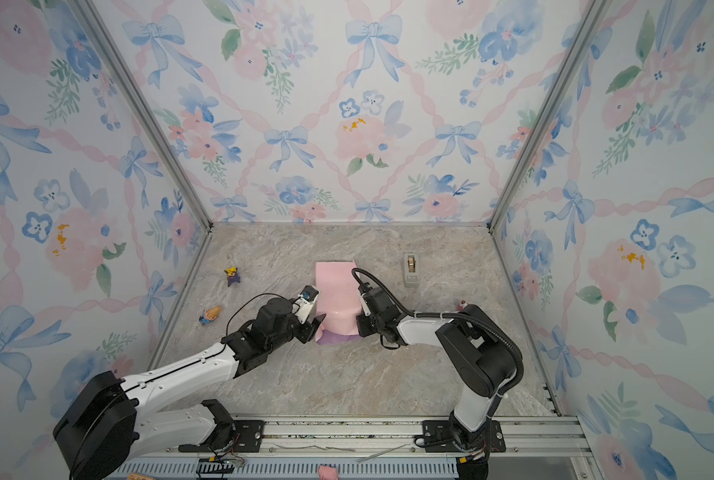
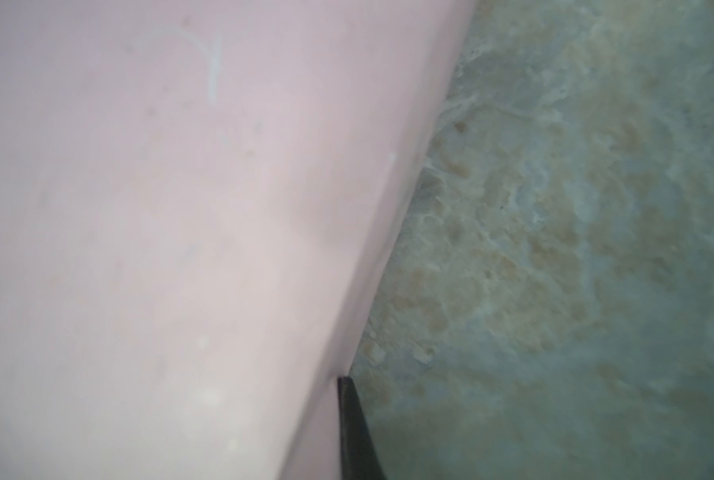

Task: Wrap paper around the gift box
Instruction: 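Draw the left gripper back from the box while the right gripper stays on the paper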

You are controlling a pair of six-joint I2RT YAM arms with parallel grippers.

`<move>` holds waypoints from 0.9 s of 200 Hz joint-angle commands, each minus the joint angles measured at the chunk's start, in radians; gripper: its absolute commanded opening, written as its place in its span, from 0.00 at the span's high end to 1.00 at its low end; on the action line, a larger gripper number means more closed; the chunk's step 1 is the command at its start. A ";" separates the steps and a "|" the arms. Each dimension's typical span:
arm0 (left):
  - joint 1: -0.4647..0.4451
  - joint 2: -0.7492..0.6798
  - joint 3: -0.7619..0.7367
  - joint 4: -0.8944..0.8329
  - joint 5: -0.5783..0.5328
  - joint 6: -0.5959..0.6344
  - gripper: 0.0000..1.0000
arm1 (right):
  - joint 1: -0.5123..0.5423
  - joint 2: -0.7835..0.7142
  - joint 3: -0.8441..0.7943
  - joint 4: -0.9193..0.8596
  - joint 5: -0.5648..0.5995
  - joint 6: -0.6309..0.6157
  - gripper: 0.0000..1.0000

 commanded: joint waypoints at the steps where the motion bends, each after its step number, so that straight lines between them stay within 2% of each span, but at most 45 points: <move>1: -0.001 0.022 -0.029 0.045 -0.022 -0.095 0.35 | 0.008 -0.055 -0.017 -0.071 0.037 0.008 0.86; 27: 0.000 0.075 -0.010 0.046 -0.085 -0.112 0.36 | 0.008 -0.117 -0.019 -0.131 0.052 -0.008 0.64; 46: 0.005 0.112 -0.007 0.058 -0.088 -0.129 0.38 | 0.009 -0.175 -0.030 -0.184 0.057 -0.022 0.57; 84: 0.008 0.158 -0.013 0.082 -0.093 -0.156 0.44 | 0.009 -0.298 -0.036 -0.290 0.017 -0.068 0.52; 137: 0.010 0.187 -0.019 0.098 -0.102 -0.146 0.52 | 0.009 -0.290 -0.011 -0.308 -0.014 -0.088 0.50; 180: 0.011 0.187 -0.019 0.096 -0.101 -0.120 0.54 | 0.005 -0.377 -0.008 -0.385 -0.013 -0.136 0.48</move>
